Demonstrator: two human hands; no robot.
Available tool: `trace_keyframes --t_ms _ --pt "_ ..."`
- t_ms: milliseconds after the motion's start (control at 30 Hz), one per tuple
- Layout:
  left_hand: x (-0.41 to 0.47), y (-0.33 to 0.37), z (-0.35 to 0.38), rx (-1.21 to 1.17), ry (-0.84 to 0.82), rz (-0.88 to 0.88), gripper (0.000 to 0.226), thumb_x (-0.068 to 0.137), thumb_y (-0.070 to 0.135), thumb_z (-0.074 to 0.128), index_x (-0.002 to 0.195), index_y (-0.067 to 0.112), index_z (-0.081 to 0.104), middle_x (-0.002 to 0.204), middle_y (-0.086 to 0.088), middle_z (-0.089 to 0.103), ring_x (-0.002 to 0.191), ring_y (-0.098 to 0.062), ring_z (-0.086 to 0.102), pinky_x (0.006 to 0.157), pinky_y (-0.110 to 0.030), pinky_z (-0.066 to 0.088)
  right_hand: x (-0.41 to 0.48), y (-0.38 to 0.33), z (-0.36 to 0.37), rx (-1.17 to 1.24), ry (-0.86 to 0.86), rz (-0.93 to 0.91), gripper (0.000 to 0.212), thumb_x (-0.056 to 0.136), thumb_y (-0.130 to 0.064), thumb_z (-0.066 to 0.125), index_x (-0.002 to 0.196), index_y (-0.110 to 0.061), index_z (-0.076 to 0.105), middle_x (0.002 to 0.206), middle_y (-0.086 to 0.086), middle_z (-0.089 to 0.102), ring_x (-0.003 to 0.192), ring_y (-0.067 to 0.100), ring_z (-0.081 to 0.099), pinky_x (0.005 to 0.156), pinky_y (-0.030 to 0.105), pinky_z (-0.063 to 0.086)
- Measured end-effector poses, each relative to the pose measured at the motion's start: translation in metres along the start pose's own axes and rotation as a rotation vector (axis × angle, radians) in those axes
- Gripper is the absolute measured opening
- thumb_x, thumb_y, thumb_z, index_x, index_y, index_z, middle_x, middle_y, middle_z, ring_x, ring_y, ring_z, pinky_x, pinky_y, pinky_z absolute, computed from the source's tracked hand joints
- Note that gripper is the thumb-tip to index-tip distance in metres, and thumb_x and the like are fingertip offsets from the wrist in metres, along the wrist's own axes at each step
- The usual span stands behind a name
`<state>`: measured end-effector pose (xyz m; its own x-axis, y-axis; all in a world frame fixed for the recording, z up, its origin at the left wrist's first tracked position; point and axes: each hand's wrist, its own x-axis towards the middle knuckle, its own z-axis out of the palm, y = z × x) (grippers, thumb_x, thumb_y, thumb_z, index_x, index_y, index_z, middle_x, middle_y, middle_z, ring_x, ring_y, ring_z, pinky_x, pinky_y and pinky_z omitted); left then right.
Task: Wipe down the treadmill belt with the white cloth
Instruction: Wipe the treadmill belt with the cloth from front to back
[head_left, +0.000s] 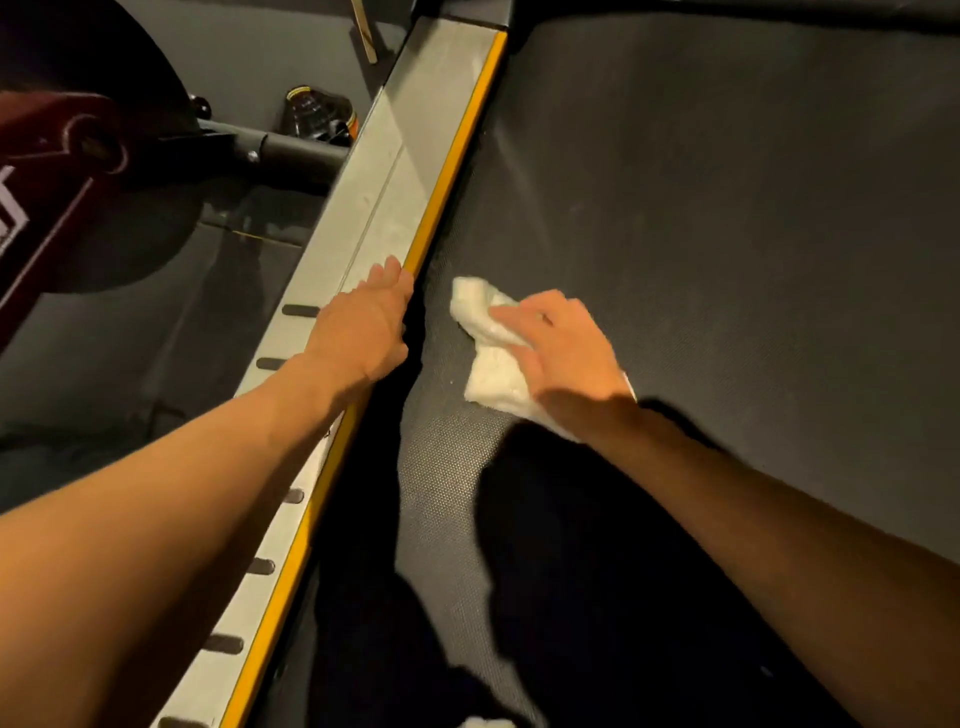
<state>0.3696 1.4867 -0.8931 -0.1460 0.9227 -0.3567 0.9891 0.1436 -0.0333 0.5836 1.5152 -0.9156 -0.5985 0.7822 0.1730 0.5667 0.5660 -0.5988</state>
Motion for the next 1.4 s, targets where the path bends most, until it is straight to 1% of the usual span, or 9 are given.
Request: trace_keyframes --t_ms 167,367,467,567,800,967,1133,1267,1400 --pt "0.002 -0.005 -0.006 -0.018 -0.027 0.025 0.076 0.082 0.009 0.065 0.147 0.009 0.025 0.154 -0.012 0.023 0.116 -0.036 0.051 0.089 -0.045 0.047 0.022 0.027 0.023 -0.327 -0.023 0.028 0.035 0.081 -0.013 0.06 0.115 -0.021 0.062 0.106 0.013 0.057 0.083 0.036 0.053 0.068 0.043 0.047" --pt "0.001 -0.004 0.0 -0.074 0.019 -0.035 0.076 0.087 0.009 0.059 0.152 0.013 0.02 0.159 -0.008 0.02 0.125 -0.036 0.047 0.1 -0.044 0.042 -0.028 -0.025 0.031 -0.117 -0.201 -0.305 0.04 0.078 -0.014 0.05 0.114 -0.024 0.065 0.096 0.007 0.062 0.078 0.028 0.056 0.069 0.036 0.048" --pt "0.003 -0.007 0.001 -0.1 0.011 -0.035 0.076 0.089 0.011 0.058 0.154 0.017 0.017 0.161 -0.004 0.015 0.134 -0.032 0.04 0.107 -0.043 0.037 0.01 -0.008 0.022 -0.18 -0.104 -0.101 0.043 0.081 -0.016 0.055 0.117 -0.038 0.059 0.101 0.004 0.057 0.085 0.03 0.053 0.071 0.037 0.048" --pt "0.006 -0.011 -0.002 -0.136 -0.007 -0.015 0.074 0.088 0.009 0.059 0.152 0.018 0.022 0.159 -0.004 0.021 0.128 -0.034 0.047 0.103 -0.047 0.042 0.032 0.019 0.022 -0.11 0.054 0.049 0.038 0.079 0.0 0.057 0.11 -0.02 0.069 0.102 0.012 0.06 0.08 0.035 0.051 0.067 0.048 0.049" --pt "0.0 -0.01 0.0 -0.26 0.062 -0.08 0.064 0.086 0.003 0.06 0.144 0.019 0.037 0.143 -0.011 0.048 0.121 -0.037 0.052 0.1 -0.045 0.044 -0.03 -0.018 0.038 -0.062 -0.226 -0.591 0.041 0.084 -0.031 0.036 0.122 -0.029 0.048 0.111 0.009 0.067 0.094 0.031 0.061 0.08 0.045 0.05" --pt "0.004 -0.012 0.001 -0.232 0.03 -0.074 0.072 0.09 0.011 0.059 0.152 0.023 0.024 0.159 -0.002 0.021 0.138 -0.032 0.038 0.111 -0.041 0.031 0.022 0.023 0.015 -0.115 0.05 -0.089 0.037 0.078 -0.006 0.053 0.109 -0.018 0.07 0.102 0.01 0.063 0.079 0.036 0.054 0.071 0.048 0.05" --pt "-0.001 -0.01 -0.003 -0.269 0.051 -0.073 0.071 0.091 0.006 0.058 0.152 0.023 0.026 0.159 0.001 0.021 0.137 -0.032 0.038 0.111 -0.042 0.032 -0.011 -0.002 0.015 -0.231 -0.084 -0.23 0.02 0.076 -0.03 0.048 0.093 -0.038 0.04 0.062 -0.016 0.038 0.059 0.011 0.051 0.054 0.031 0.052" --pt "-0.006 -0.002 -0.006 -0.297 0.072 -0.079 0.069 0.09 0.0 0.056 0.15 0.02 0.029 0.157 -0.004 0.027 0.133 -0.037 0.042 0.109 -0.045 0.034 -0.049 -0.002 0.015 -0.049 -0.32 -0.531 0.033 0.088 -0.019 0.048 0.111 -0.035 0.065 0.103 -0.003 0.064 0.084 0.02 0.056 0.078 0.036 0.048" --pt "-0.008 0.005 -0.012 -0.277 0.051 -0.108 0.073 0.089 -0.002 0.056 0.152 0.018 0.025 0.158 -0.006 0.025 0.132 -0.037 0.043 0.109 -0.044 0.035 0.005 0.037 -0.006 -0.142 -0.024 -0.077 0.036 0.086 -0.014 0.055 0.114 -0.034 0.066 0.098 0.001 0.064 0.079 0.026 0.055 0.069 0.044 0.051"
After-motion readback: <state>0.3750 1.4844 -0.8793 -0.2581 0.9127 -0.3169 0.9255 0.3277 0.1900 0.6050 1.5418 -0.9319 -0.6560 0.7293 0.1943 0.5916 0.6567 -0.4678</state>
